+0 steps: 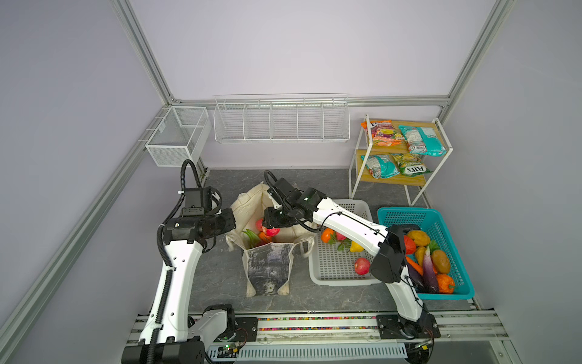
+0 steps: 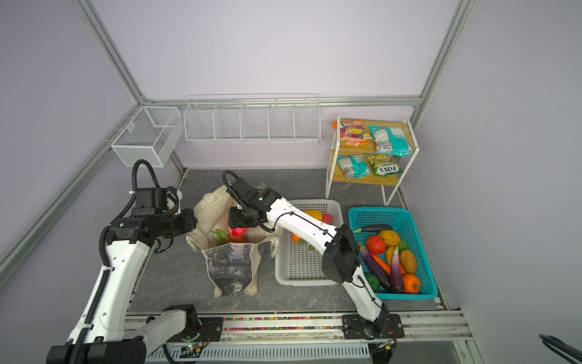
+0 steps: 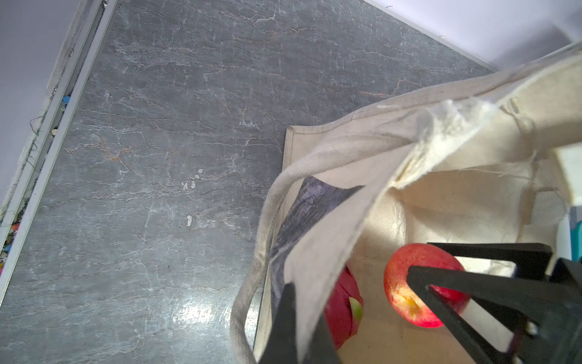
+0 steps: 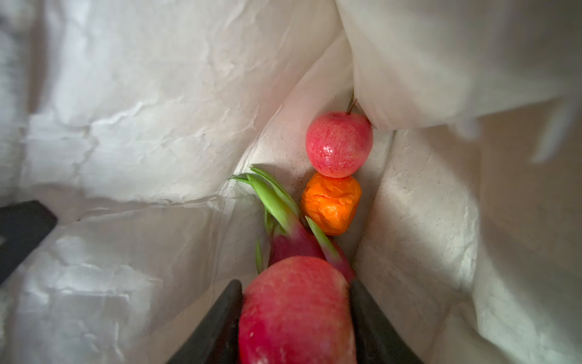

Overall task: Place the food into the grocery bag and tie it
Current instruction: 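Lift the red apple with the right gripper and carry it over the tote, then lower the red apple into the tote and open the right gripper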

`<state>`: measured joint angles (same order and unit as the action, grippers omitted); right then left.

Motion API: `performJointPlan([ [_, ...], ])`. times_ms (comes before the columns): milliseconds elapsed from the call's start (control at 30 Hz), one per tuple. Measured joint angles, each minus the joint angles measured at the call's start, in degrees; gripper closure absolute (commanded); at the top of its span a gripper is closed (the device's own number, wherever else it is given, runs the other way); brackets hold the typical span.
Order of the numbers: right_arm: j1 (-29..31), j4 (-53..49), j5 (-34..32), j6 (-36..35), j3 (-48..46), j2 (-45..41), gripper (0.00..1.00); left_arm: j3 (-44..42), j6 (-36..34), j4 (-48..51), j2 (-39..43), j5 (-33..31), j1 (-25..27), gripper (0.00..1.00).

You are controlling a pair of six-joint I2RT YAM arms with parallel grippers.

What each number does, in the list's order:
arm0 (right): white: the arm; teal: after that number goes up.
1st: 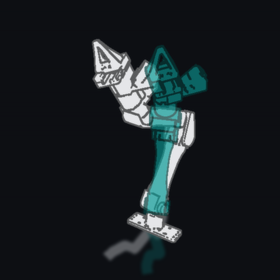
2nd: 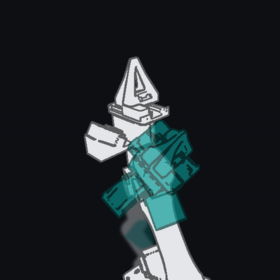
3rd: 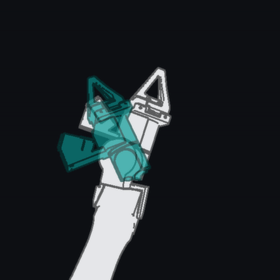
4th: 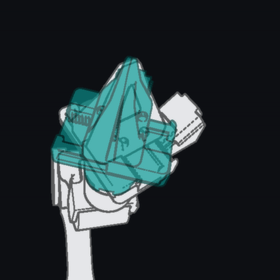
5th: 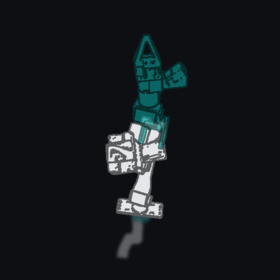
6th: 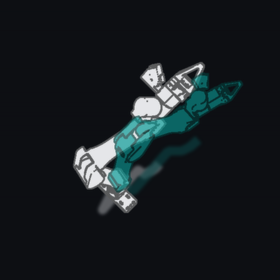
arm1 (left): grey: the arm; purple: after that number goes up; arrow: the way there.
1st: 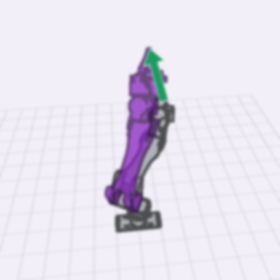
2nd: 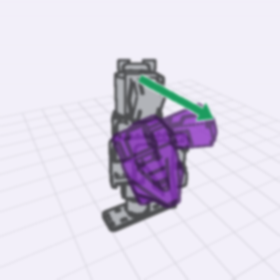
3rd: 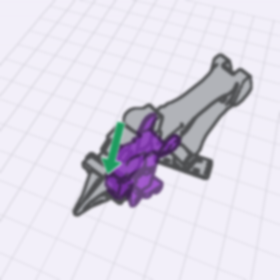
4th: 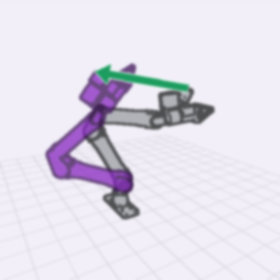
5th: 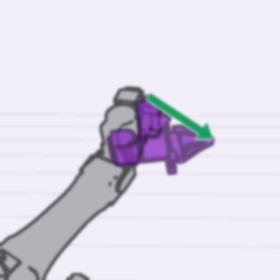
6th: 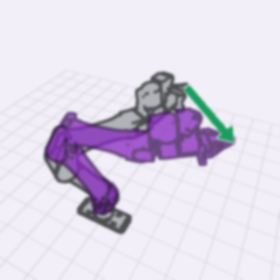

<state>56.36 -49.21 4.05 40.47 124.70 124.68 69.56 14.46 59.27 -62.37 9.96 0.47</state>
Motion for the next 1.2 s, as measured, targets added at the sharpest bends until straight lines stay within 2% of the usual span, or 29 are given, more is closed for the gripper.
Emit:
performJointPlan([
  [533, 0.0, 0.2, -2.8, -0.3, 0.0, 0.3, 0.28, 0.0, 0.0, 0.0, 0.0, 0.2, 0.0, 1.00],
  [867, 0.0, 0.2, -4.5, -1.2, 0.0, 0.3, 0.01, 0.0, 0.0, 0.0, 0.0, 0.4, 0.0, 1.00],
  [900, 0.0, 0.2, -4.7, -1.2, 0.0, 0.2, 0.01, 0.0, 0.0, 0.0, 0.0, 0.4, 0.0, 1.00],
  [967, 0.1, 0.1, -5.1, -1.5, 0.0, -0.1, 0.12, 0.0, 0.0, 0.0, 0.0, 0.4, 0.0, 1.00],
  [1200, 0.6, -2.9, -7.7, -2.4, 5.8, -2.2, 0.12, 0.0, 0.0, 0.0, 0.0, 0.4, 0.0, 1.00],
])
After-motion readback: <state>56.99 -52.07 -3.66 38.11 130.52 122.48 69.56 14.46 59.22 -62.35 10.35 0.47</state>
